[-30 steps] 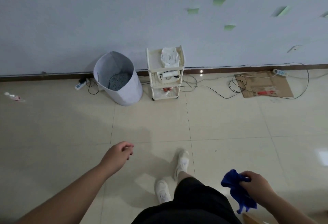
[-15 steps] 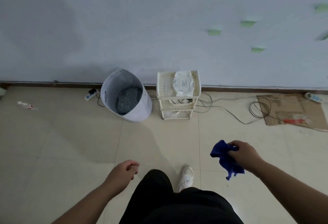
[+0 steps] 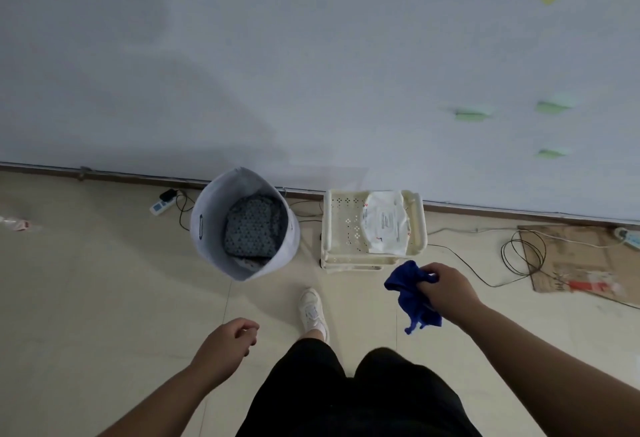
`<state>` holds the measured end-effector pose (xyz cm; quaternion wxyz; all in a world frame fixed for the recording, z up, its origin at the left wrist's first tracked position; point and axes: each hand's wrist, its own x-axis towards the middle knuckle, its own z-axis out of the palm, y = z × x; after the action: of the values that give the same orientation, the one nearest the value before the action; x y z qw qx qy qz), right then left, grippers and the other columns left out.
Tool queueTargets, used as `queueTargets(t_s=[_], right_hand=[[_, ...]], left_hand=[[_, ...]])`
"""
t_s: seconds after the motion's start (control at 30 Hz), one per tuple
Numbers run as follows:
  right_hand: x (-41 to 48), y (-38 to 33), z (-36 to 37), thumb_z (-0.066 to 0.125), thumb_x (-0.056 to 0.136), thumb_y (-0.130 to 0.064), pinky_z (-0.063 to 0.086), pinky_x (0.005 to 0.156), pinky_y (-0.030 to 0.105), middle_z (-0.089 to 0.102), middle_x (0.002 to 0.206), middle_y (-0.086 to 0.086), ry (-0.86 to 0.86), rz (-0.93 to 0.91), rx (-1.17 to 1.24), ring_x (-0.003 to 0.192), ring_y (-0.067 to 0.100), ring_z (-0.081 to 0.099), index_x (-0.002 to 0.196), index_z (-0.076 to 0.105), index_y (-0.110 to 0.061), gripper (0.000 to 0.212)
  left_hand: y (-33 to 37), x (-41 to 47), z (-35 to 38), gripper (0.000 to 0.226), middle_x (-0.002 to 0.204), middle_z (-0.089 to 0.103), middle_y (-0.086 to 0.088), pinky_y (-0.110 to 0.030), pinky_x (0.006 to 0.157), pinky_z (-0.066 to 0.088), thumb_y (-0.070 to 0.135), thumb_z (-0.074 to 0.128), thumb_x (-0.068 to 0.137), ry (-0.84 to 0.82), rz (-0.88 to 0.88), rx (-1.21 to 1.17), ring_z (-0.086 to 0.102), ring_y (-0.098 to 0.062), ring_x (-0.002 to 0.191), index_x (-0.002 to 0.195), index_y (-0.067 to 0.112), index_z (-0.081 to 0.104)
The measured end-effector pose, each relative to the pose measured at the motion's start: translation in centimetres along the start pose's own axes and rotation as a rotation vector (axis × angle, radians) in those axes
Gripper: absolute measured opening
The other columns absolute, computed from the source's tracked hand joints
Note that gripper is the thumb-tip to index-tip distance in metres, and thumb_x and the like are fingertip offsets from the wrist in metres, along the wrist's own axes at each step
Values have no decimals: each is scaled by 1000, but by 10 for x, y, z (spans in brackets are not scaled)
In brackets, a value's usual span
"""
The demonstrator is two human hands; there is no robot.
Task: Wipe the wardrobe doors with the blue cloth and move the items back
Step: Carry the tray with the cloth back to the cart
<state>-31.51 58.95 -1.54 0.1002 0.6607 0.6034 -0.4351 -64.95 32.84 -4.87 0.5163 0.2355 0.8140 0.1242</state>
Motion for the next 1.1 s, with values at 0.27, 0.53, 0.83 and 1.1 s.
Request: queueTargets(t_s=[0.27, 0.53, 0.83, 1.1], right_hand=[[80, -91, 25, 57, 89, -18, 49, 58, 27, 69, 90, -3, 13, -23, 19, 75, 14, 64, 113, 64, -28, 27], [174, -115, 72, 54, 87, -17, 42, 53, 25, 69, 86, 0, 40, -4, 77, 69, 16, 63, 119, 63, -26, 34], [227, -101, 135, 65, 86, -16, 36, 52, 20, 65, 107, 2, -85, -38, 67, 70, 11, 55, 129, 61, -21, 44], [220, -72, 102, 60, 92, -23, 48, 79, 30, 61, 118, -8, -137, -87, 67, 101, 19, 61, 140, 54, -27, 49]], left_hand=[[46, 80, -53, 14, 88, 76, 10, -32, 72, 54, 32, 57, 98, -29, -16, 20, 72, -13, 81, 94, 41, 68], [67, 129, -20, 15, 87, 76, 11, -30, 70, 51, 29, 56, 98, -39, -72, -87, 72, -14, 83, 98, 36, 70], [46, 145, 32, 17, 88, 72, 27, -30, 82, 54, 36, 54, 94, -118, -135, 23, 71, -2, 82, 99, 50, 63], [102, 172, 31, 28, 100, 74, 8, -42, 90, 57, 38, 57, 95, -105, -78, 47, 71, -14, 90, 122, 42, 60]])
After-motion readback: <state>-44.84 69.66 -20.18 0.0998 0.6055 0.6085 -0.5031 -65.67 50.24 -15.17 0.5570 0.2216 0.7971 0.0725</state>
